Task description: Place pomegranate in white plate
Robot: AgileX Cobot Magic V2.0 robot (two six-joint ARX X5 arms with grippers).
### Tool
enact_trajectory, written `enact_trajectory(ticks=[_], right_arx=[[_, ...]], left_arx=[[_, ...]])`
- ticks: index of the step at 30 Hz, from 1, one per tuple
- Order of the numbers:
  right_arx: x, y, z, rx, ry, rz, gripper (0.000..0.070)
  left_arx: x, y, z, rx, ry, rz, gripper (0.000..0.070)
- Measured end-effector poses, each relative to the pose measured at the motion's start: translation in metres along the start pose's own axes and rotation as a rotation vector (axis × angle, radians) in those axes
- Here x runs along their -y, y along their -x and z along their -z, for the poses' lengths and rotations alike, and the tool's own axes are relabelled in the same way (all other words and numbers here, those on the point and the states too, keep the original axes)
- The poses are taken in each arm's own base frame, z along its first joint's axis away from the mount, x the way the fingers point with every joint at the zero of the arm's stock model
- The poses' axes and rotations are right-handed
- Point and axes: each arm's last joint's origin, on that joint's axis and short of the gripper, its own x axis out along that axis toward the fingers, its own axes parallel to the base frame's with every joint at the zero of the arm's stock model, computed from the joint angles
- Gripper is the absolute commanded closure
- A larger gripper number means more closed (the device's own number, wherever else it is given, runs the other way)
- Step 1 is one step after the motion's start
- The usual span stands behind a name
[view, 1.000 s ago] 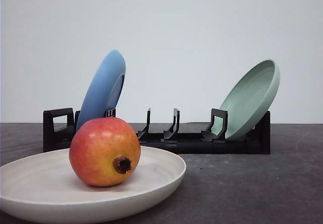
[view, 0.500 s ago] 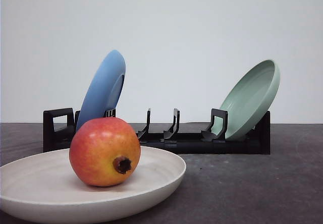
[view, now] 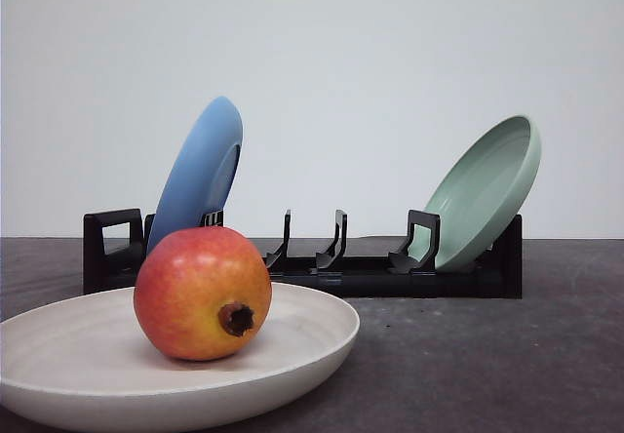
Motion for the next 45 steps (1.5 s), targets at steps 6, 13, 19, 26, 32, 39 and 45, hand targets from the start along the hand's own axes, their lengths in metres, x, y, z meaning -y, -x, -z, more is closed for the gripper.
enact_trajectory(ticks=[6, 13, 19, 26, 32, 39, 45], right_arx=[[0.0000, 0.0000, 0.0000, 0.000, 0.000, 0.000, 0.0690], [0.0000, 0.0000, 0.0000, 0.000, 0.000, 0.000, 0.0690], [0.0000, 0.0000, 0.0000, 0.000, 0.000, 0.000, 0.0690], [0.0000, 0.0000, 0.0000, 0.000, 0.000, 0.000, 0.0690], [0.0000, 0.0000, 0.0000, 0.000, 0.000, 0.000, 0.0690], [0.0000, 0.0000, 0.0000, 0.000, 0.000, 0.000, 0.0690], [0.0000, 0.0000, 0.0000, 0.000, 0.000, 0.000, 0.0690]], left_arx=[[0.0000, 0.0000, 0.0000, 0.000, 0.000, 0.000, 0.0700], [0.0000, 0.0000, 0.0000, 0.000, 0.000, 0.000, 0.0700], [0.0000, 0.0000, 0.0000, 0.000, 0.000, 0.000, 0.0700], [0.0000, 0.0000, 0.0000, 0.000, 0.000, 0.000, 0.0700], [0.0000, 0.0000, 0.0000, 0.000, 0.000, 0.000, 0.0700], [0.0000, 0.0000, 0.0000, 0.000, 0.000, 0.000, 0.0700], [0.0000, 0.0000, 0.0000, 0.000, 0.000, 0.000, 0.0700]])
